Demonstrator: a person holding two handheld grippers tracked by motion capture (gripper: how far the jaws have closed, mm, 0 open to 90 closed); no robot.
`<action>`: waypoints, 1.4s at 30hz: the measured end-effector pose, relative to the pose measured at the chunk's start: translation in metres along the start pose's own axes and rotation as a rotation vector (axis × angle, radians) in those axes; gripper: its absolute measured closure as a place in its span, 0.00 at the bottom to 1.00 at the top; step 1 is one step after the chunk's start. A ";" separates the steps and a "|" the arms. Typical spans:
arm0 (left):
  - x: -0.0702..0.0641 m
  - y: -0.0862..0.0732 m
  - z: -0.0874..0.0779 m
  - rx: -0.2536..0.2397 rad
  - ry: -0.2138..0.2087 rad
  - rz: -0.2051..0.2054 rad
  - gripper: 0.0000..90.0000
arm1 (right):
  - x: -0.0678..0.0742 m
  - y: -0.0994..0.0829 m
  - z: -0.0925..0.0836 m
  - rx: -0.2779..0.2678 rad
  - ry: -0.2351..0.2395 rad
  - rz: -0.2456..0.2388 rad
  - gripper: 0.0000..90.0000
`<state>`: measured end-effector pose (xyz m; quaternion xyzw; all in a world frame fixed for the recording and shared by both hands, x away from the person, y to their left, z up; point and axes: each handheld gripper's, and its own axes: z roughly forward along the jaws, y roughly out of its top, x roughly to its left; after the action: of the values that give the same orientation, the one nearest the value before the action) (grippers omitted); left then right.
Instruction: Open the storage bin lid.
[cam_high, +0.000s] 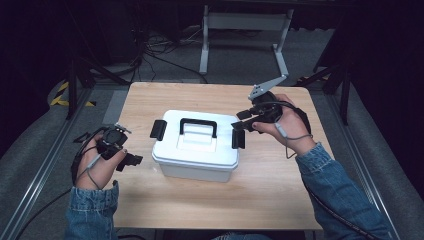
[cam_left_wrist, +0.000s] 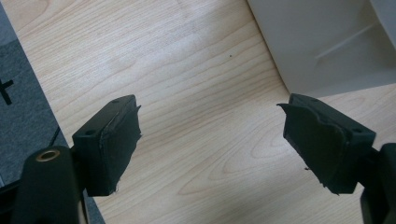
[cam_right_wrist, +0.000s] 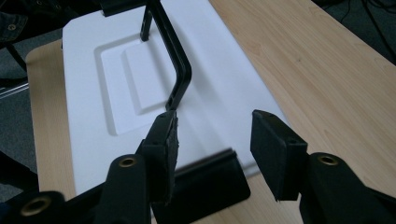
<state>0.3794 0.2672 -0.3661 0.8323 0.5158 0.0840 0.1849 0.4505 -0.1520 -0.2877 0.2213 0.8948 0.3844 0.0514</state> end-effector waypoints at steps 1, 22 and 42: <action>0.000 0.000 0.000 0.000 0.000 0.001 0.22 | 0.001 0.003 0.003 -0.001 0.005 -0.006 0.58; 0.001 0.000 0.001 0.008 -0.002 0.004 0.21 | 0.007 0.035 0.068 0.033 0.106 -0.039 0.59; 0.001 0.001 0.002 0.010 -0.001 0.004 0.21 | 0.016 0.046 0.090 0.092 0.120 -0.117 0.80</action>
<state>0.3809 0.2676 -0.3674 0.8342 0.5146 0.0813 0.1809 0.4758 -0.0577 -0.3166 0.1473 0.9244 0.3518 0.0097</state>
